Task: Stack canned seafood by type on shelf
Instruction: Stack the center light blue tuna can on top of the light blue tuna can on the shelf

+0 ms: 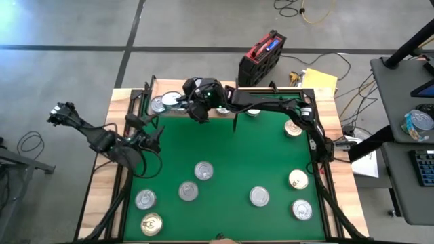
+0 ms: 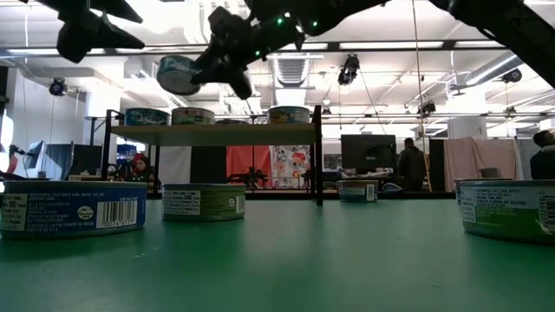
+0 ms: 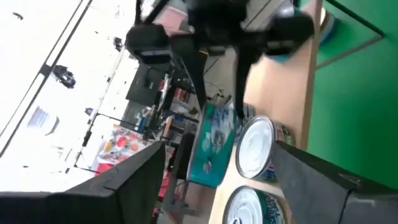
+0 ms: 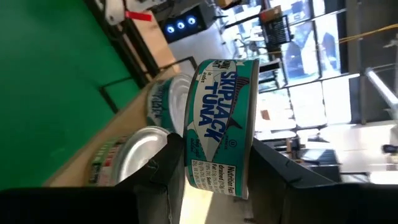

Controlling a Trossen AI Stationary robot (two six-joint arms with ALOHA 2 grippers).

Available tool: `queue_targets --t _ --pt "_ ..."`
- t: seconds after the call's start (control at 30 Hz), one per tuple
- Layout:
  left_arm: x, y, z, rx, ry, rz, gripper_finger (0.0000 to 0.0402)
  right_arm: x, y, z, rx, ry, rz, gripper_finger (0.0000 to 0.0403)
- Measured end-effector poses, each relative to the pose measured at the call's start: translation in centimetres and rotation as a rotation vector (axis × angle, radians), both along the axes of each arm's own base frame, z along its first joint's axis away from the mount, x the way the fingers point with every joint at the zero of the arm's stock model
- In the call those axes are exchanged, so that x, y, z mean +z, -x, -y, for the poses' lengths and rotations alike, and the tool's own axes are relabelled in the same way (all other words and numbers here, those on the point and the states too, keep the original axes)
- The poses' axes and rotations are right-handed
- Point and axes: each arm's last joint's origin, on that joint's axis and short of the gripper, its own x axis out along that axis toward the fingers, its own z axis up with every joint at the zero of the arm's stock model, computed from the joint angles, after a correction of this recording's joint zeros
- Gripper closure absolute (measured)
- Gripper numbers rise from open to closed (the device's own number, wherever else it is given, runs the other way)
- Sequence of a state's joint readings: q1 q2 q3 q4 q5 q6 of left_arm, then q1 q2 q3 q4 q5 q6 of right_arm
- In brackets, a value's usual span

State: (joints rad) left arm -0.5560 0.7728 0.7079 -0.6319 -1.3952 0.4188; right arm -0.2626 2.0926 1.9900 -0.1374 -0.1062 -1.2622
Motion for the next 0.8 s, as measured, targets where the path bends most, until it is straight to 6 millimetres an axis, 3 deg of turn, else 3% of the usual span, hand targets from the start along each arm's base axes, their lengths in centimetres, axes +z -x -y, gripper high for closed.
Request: queue_targets --t 0.37,0.8 --pt "0.8 0.1 -0.8 -0.030 0.088 0.016 0.0126 1.9 1.1 -0.7 0.072 -0.130 0.005 0.0280" --pt "0.8 -0.6 -1.9 0.015 0.104 -0.004 0.0138 2.0 0.9 -2.4 0.154 -0.160 0.003 0.0280"
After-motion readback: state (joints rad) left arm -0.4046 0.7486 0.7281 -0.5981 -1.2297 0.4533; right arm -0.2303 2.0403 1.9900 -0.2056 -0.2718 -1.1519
